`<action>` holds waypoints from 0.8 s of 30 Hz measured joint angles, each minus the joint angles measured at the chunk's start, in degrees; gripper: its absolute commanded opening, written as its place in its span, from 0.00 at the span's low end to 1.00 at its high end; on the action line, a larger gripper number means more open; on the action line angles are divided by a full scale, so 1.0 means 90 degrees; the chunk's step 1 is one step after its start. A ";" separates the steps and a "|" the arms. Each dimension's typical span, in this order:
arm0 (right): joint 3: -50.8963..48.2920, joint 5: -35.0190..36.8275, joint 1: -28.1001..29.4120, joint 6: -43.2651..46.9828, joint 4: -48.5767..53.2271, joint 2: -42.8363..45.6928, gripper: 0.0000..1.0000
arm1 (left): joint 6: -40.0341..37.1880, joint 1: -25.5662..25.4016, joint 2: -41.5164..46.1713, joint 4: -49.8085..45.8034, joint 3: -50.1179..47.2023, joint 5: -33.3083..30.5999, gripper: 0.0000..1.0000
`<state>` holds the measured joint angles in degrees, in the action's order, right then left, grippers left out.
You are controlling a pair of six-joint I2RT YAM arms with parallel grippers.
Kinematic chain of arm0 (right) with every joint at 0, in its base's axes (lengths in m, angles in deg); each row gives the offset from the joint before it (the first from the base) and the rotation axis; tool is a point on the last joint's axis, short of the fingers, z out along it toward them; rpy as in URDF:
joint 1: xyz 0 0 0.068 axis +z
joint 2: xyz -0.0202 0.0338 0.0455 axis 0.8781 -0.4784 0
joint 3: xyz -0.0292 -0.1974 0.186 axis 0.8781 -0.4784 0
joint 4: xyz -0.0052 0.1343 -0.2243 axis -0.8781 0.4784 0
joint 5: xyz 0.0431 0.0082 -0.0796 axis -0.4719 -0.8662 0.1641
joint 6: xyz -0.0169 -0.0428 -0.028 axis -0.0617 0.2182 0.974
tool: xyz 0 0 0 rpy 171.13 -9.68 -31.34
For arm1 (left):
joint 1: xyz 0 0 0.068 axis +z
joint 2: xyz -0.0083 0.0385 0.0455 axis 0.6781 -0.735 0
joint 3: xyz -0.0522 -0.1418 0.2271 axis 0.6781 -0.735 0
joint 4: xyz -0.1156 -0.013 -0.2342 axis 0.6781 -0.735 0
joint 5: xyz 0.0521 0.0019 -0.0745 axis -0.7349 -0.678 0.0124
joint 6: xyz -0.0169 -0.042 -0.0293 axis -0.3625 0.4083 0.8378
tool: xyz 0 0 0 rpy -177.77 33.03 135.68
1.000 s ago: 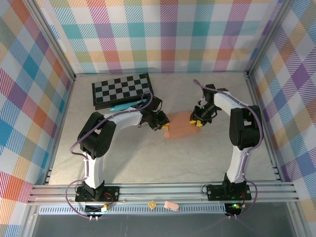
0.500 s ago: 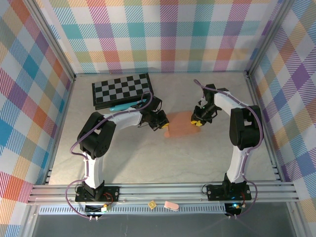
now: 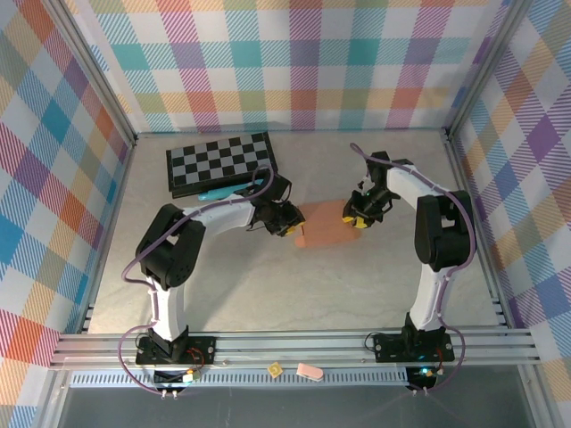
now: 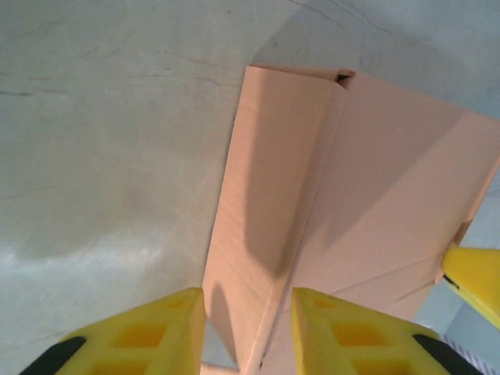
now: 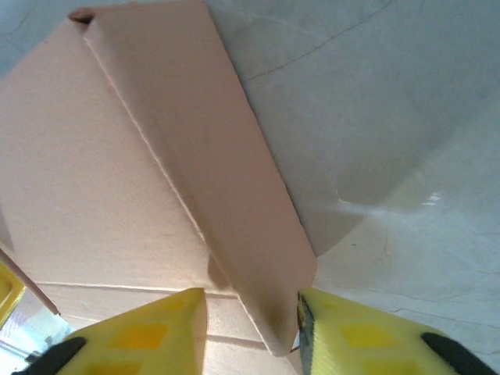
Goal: Fold the paper box
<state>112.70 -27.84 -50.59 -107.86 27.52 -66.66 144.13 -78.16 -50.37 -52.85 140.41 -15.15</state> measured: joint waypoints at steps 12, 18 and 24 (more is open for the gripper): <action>-0.1911 0.0449 -0.0651 -0.1418 -0.0884 0.3206 0.61 | -0.0568 0.0291 0.0236 -0.0532 0.0323 0.0376 0.39; -0.3342 -0.0257 -0.0223 -0.2596 -0.1732 0.4024 0.62 | -0.0763 0.0291 -0.0019 -0.0590 0.0328 0.0481 0.39; -0.3521 -0.0600 0.0002 -0.3167 -0.2246 0.3849 0.62 | -0.1384 0.0289 -0.0022 -0.0702 0.0359 0.0299 0.40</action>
<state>81.01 -33.24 -50.57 -136.37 7.30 -32.02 131.67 -75.56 -50.57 -59.16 143.65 -12.47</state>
